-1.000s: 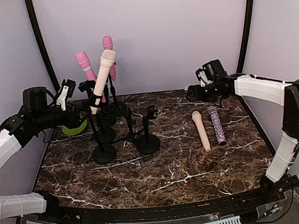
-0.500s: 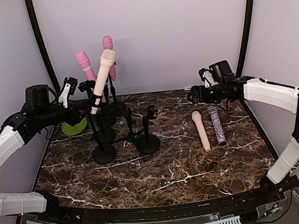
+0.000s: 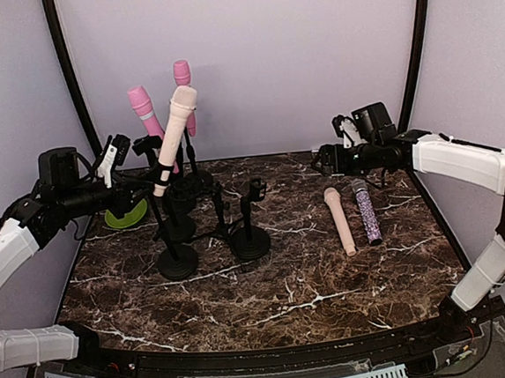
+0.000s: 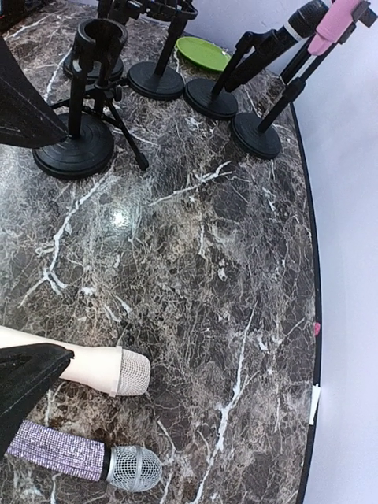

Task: Remove the microphone from the stand
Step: Pick up the microphone stand with the microphone from the center of the board, then place the microphone stand with the microphone at the center of the board.

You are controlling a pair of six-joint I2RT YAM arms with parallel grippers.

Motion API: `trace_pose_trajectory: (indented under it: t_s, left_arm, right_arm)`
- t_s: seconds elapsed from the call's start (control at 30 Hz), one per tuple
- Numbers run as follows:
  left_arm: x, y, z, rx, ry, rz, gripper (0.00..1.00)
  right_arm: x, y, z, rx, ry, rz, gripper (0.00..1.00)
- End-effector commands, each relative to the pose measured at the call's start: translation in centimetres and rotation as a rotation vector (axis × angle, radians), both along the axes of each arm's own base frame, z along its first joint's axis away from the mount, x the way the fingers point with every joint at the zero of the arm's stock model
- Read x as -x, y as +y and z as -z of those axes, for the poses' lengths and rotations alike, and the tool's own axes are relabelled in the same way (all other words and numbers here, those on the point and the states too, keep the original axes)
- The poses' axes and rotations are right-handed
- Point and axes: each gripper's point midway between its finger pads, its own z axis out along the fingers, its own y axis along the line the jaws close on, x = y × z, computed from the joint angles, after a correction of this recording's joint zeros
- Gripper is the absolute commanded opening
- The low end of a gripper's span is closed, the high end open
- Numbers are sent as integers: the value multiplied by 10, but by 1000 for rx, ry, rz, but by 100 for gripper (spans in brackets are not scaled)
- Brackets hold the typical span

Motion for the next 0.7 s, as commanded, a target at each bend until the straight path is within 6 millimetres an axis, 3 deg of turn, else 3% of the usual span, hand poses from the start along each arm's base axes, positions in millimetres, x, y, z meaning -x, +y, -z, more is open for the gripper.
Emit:
trace_pose_trajectory:
  t_s: [0.0, 0.3, 0.47, 0.67]
  left_arm:
    - [26, -15, -29, 71, -103, 147, 0]
    - [52, -44, -40, 147, -75, 365, 0]
    - [56, -69, -36, 102, -94, 385, 0]
    - [65, -98, -50, 177, -100, 431, 0]
  right_arm:
    - [9, 11, -38, -89, -85, -32, 87]
    - [17, 16, -50, -129, -110, -47, 87]
    - [23, 21, -50, -144, -112, -59, 87]
    - [29, 21, -48, -155, -112, -54, 87]
